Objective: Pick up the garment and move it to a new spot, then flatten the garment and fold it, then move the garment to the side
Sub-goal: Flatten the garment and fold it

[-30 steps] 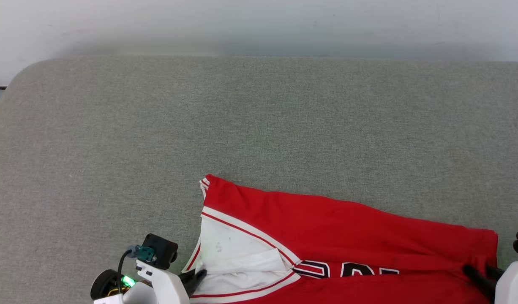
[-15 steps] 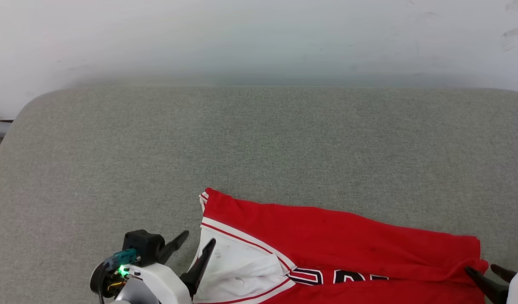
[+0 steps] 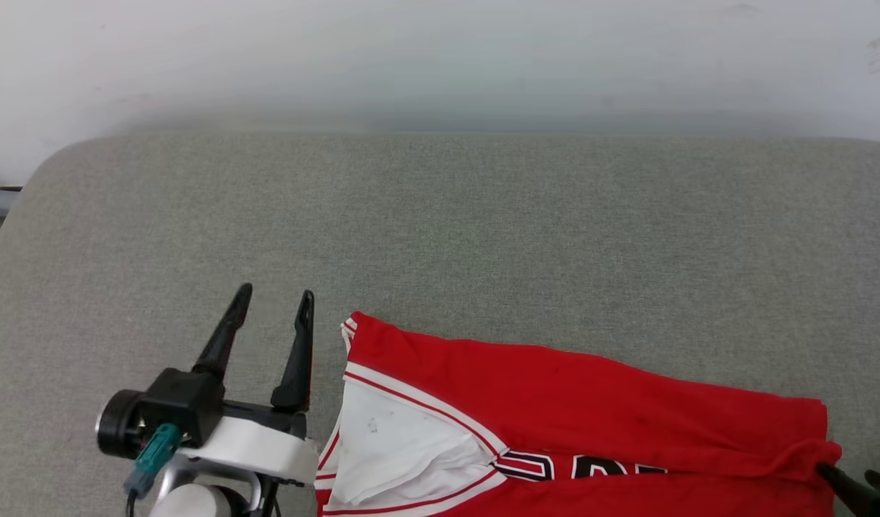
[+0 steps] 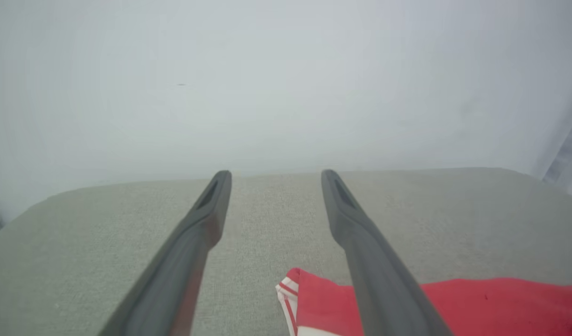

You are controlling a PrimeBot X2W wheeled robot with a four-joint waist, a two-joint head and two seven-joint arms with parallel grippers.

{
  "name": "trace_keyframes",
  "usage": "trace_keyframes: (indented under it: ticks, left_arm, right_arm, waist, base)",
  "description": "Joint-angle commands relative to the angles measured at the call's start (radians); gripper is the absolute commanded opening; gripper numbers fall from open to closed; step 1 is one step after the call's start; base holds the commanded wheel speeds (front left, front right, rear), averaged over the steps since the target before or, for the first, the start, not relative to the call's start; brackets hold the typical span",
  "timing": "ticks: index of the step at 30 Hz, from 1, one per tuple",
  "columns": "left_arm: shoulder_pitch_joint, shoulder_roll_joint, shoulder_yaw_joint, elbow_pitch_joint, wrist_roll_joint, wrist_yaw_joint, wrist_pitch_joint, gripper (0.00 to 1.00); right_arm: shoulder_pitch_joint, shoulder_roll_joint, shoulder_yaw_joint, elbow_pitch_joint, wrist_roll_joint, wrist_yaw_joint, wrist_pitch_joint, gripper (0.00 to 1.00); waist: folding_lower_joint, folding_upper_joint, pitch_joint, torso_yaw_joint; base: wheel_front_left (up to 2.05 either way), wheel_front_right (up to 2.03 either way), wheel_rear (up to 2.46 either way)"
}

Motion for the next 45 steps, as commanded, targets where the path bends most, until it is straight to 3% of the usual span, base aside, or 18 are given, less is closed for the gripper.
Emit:
trace_keyframes:
  ticks: [1, 8, 17, 26, 31, 37, 38, 40, 45]
  left_arm:
    - [0.014, -0.013, 0.021, -0.016, 0.027, -0.012, -0.002, 1.0]
    - [0.076, -0.118, 0.183, -0.083, 0.223, -0.137, -0.002, 1.0]
    - [0.086, -0.219, 0.279, -0.079, 0.338, -0.26, -0.002, 1.0]
    - [0.088, -0.268, 0.332, -0.065, 0.377, -0.313, -0.002, 1.0]
    - [0.09, -0.278, 0.347, -0.057, 0.385, -0.326, -0.002, 1.0]
    - [0.094, -0.287, 0.358, -0.045, 0.389, -0.334, -0.002, 1.0]
    - [0.095, -0.288, 0.359, -0.043, 0.39, -0.335, -0.002, 1.0]
    - [0.094, -0.289, 0.36, -0.042, 0.392, -0.336, -0.002, 1.0]
    - [0.097, -0.29, 0.364, -0.037, 0.394, -0.338, -0.002, 1.0]
  right_arm:
    - [-0.018, 0.016, -0.013, -0.003, -0.01, -0.001, 0.005, 1.0]
    - [-0.075, 0.086, -0.097, 0.032, -0.066, -0.001, 0.033, 1.0]
    - [-0.125, 0.129, -0.143, 0.145, -0.078, -0.001, 0.059, 1.0]
    - [-0.138, 0.164, -0.078, 0.25, -0.065, 0.001, 0.056, 1.0]
    - [-0.148, 0.188, -0.008, 0.264, -0.024, 0.004, 0.044, 1.0]
    - [-0.149, 0.175, 0.027, 0.287, -0.001, 0.004, 0.026, 1.0]
    - [-0.147, 0.169, 0.033, 0.294, -0.002, 0.004, 0.022, 0.56]
    - [-0.146, 0.161, 0.042, 0.306, -0.001, 0.004, 0.007, 0.0]
    - [-0.146, 0.129, 0.036, 0.332, 0.004, -0.001, -0.049, 0.0]
  waist:
    - [0.0, 0.0, 0.007, 0.003]
    - [0.0, 0.0, 0.04, 0.015]
    - [0.0, 0.0, 0.075, 0.036]
    - [0.0, 0.0, 0.08, 0.044]
    - [0.0, 0.0, 0.072, 0.041]
    - [0.0, 0.0, 0.06, 0.036]
    - [0.0, 0.0, 0.059, 0.036]
    - [0.0, 0.0, 0.058, 0.035]
    - [0.0, 0.0, 0.052, 0.036]
  base:
    - [0.0, 0.0, 0.0]
    - [0.0, 0.0, 0.0]
    - [0.0, 0.0, 0.0]
    - [0.0, 0.0, 0.0]
    - [0.0, 0.0, 0.0]
    - [0.0, 0.0, 0.0]
    - [0.0, 0.0, 0.0]
    - [0.0, 0.0, 0.0]
    - [0.0, 0.0, 0.0]
